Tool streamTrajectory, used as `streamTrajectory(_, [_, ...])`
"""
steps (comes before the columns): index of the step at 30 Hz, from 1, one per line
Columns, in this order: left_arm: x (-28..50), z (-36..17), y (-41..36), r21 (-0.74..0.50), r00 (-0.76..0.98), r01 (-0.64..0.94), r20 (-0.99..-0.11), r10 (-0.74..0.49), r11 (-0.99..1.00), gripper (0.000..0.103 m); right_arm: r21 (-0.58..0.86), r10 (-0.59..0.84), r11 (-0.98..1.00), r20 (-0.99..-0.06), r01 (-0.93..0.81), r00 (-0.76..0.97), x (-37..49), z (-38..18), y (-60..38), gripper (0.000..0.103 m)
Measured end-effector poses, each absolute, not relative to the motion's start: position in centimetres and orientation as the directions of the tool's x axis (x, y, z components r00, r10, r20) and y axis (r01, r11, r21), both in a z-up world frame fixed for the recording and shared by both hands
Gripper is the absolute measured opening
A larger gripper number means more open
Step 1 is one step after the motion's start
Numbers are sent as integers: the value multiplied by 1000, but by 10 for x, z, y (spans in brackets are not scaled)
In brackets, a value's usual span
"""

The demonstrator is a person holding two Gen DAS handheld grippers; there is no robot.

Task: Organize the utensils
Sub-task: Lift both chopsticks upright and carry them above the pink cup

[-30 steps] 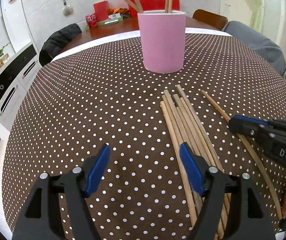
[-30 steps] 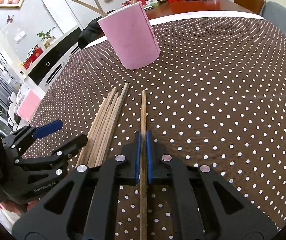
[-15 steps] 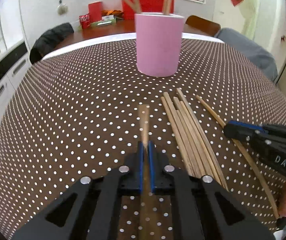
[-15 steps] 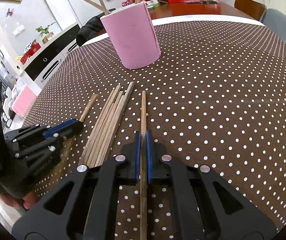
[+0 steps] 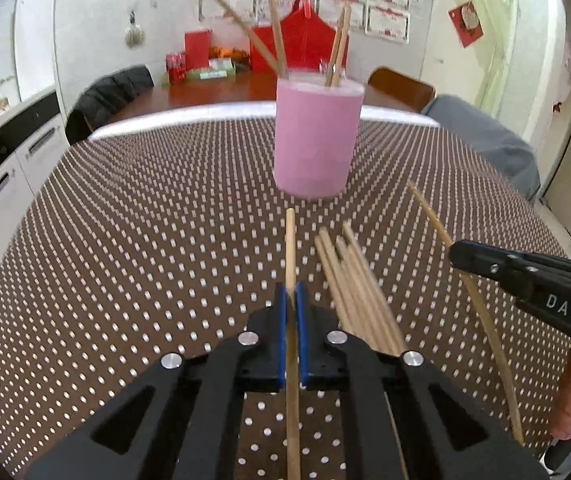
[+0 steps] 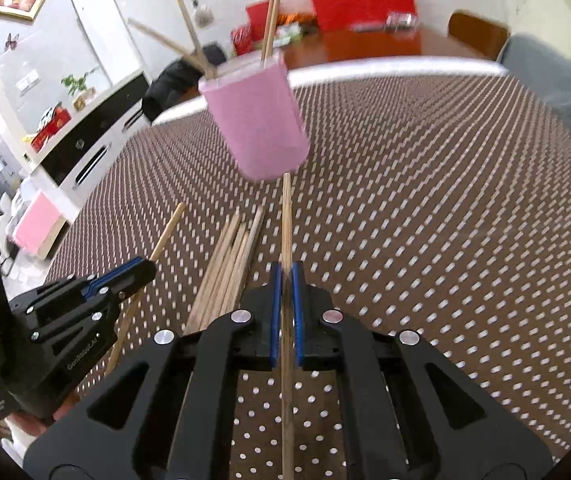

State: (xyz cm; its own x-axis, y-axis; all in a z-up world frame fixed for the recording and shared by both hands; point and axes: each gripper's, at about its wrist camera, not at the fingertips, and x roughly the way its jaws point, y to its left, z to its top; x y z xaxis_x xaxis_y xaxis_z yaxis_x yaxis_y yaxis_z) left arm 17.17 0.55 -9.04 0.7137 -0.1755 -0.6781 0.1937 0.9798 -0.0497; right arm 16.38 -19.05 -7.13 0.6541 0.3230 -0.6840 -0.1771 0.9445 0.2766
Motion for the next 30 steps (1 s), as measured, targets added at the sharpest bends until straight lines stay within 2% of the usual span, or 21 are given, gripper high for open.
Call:
streamTrajectory(8, [144, -46, 7, -104, 843, 242, -470, -262, 965, 6, 243, 315, 947, -576, -211, 754, 150, -35, -191, 6])
streamTrajectory(18, [153, -9, 3, -190, 902, 254, -307, -304, 948, 6, 274, 338, 934, -461, -231, 821, 139, 4, -198, 6])
streamTrajectory(24, [173, 2, 9, -266, 916, 218, -276, -291, 939, 6, 245, 320, 940, -406, -235, 856, 145, 32, -191, 6])
streamTrajectory(30, [191, 14, 8, -247, 932, 190, -258, -253, 950, 6, 212, 303, 948, -364, -238, 881, 154, 51, -186, 5])
